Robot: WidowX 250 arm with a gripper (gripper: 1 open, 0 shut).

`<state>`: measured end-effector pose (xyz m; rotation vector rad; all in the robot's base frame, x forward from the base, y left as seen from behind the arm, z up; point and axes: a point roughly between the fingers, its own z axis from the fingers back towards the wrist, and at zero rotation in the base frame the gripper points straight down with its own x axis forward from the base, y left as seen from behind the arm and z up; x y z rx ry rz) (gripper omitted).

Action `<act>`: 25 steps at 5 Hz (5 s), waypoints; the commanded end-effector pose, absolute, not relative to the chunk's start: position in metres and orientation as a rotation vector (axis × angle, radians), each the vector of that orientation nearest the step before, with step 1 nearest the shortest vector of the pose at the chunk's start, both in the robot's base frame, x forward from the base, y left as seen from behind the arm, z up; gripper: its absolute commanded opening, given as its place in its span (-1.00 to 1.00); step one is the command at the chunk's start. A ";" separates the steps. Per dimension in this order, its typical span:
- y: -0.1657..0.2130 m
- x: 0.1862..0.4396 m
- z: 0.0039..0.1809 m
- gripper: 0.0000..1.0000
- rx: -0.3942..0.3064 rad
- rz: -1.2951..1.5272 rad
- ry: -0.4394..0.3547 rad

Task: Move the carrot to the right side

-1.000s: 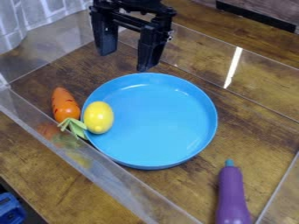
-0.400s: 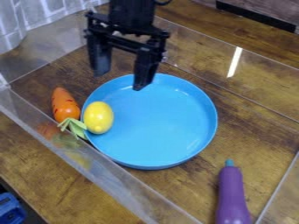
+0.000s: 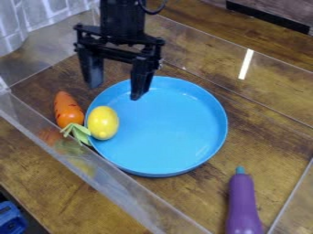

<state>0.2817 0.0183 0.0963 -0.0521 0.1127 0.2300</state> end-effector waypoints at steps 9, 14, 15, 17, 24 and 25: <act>0.110 0.258 0.067 1.00 -0.222 0.769 -0.049; 0.104 0.270 0.040 1.00 -0.211 0.798 -0.140; 0.103 0.274 0.036 1.00 -0.207 0.798 -0.154; 0.102 0.280 0.031 1.00 -0.207 0.798 -0.167; 0.060 0.319 0.128 -1.00 -0.269 0.641 -0.204; 0.057 0.323 0.122 -1.00 -0.245 0.604 -0.216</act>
